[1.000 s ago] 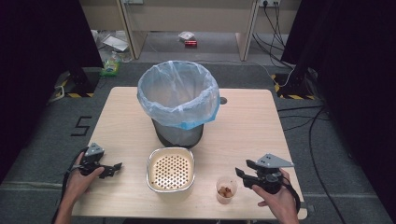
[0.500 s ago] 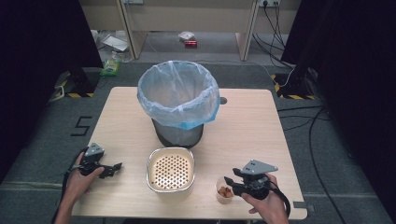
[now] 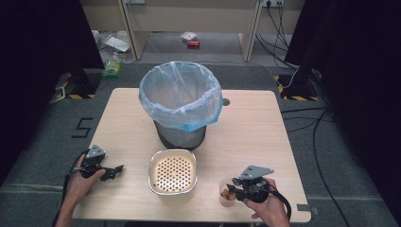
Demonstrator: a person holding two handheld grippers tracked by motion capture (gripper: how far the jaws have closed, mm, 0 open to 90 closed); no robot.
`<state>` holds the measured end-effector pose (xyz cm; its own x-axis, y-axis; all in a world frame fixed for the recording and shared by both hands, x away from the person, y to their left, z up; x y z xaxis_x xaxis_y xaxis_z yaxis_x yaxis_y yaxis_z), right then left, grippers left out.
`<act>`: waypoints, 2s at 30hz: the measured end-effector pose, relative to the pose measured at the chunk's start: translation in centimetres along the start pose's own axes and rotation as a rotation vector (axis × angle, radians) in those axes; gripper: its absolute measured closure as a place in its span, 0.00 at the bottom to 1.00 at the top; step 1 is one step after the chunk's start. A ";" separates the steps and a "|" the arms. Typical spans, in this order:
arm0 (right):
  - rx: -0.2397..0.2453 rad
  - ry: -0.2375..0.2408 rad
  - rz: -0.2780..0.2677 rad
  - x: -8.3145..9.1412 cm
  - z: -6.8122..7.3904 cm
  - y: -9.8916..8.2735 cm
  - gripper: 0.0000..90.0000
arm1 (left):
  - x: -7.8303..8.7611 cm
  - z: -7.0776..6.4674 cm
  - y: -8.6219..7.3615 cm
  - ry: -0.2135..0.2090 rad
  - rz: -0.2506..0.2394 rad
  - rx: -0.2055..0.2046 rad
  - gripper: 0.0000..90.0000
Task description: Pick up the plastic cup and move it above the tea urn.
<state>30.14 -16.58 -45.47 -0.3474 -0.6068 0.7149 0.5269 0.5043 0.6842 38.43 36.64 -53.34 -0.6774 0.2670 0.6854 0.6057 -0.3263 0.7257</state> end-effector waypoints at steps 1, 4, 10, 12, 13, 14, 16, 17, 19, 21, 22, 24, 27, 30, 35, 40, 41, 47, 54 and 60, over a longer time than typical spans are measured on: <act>0.004 -0.001 0.004 -0.1 0.0 0.0 0.82 | 0.0 0.0 0.0 0.000 0.000 0.000 0.00; 0.021 0.003 0.009 0.0 0.0 0.0 0.88 | 0.0 0.0 0.0 0.000 0.000 0.000 0.00; 0.091 -0.024 -0.025 0.5 0.3 0.5 0.95 | 0.0 0.0 0.0 0.000 0.000 0.000 0.00; 0.106 -0.036 -0.034 0.6 0.4 0.6 0.96 | 0.0 0.0 0.0 0.000 0.000 0.000 0.00; 0.108 -0.035 -0.039 0.7 0.3 0.7 0.96 | 0.0 0.0 0.0 0.000 0.000 -0.001 0.00; 0.113 -0.038 -0.048 0.7 0.3 0.8 0.96 | 0.0 0.0 0.0 0.000 0.000 -0.001 0.00; 0.114 -0.044 -0.053 0.7 0.2 0.8 0.96 | 0.0 0.0 0.0 0.000 0.000 0.000 0.00; 0.112 -0.049 -0.057 0.8 0.1 0.9 0.96 | 0.0 0.0 0.0 0.000 0.000 0.000 0.00; 0.105 -0.053 -0.081 1.0 -0.2 1.1 0.96 | 0.0 0.0 0.0 0.000 0.000 0.000 0.00; 0.105 -0.056 -0.086 1.0 -0.4 1.1 0.96 | 0.0 0.0 0.0 0.000 0.000 0.000 0.00; 0.107 -0.067 -0.099 1.2 -0.6 1.3 0.96 | 0.0 0.0 0.0 0.000 0.000 -0.001 0.00; 0.110 -0.074 -0.111 1.4 -0.9 1.5 0.96 | 0.0 0.0 0.0 0.000 0.000 0.000 0.00; 0.118 -0.082 -0.126 1.5 -1.0 1.9 0.96 | 0.0 0.0 0.0 0.000 0.000 0.000 0.00; 0.133 -0.091 -0.148 1.7 -1.1 2.5 0.96 | 0.0 0.0 0.0 0.000 0.000 -0.001 0.00; 0.174 -0.113 -0.200 2.3 -1.1 4.3 0.96 | 0.0 0.0 0.0 0.000 0.001 0.000 0.00; 0.200 -0.120 -0.226 2.7 -1.0 5.6 0.96 | 0.0 0.0 0.0 0.000 0.001 0.000 0.00; 0.202 -0.118 -0.229 2.7 -1.0 5.9 0.96 | 0.0 0.0 0.0 0.000 0.001 0.000 0.00; 0.218 -0.120 -0.238 2.6 -1.1 6.8 0.96 | 0.0 0.0 0.0 0.000 0.001 0.000 0.00; 0.241 -0.118 -0.252 2.7 -1.0 8.0 0.96 | 0.0 0.0 0.0 0.000 0.001 0.000 0.00; 0.257 -0.115 -0.268 2.8 -0.7 9.0 0.96 | 0.0 0.0 0.0 0.000 0.001 0.000 0.00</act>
<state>34.43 -14.17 -37.42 -0.5392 -0.6725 0.5070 0.1986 0.4836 0.8525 38.43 36.64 -53.33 -0.6769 0.2668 0.6860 0.6061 -0.3268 0.7252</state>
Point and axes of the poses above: each handheld gripper's, and its own axes: x roughly backward along the jaws, y roughly out of its top, z roughly to its left, the point moved 1 cm from there along -x, roughly forward along the jaws, and after that the axes turned 7 degrees about y, right-handed, at the moved point
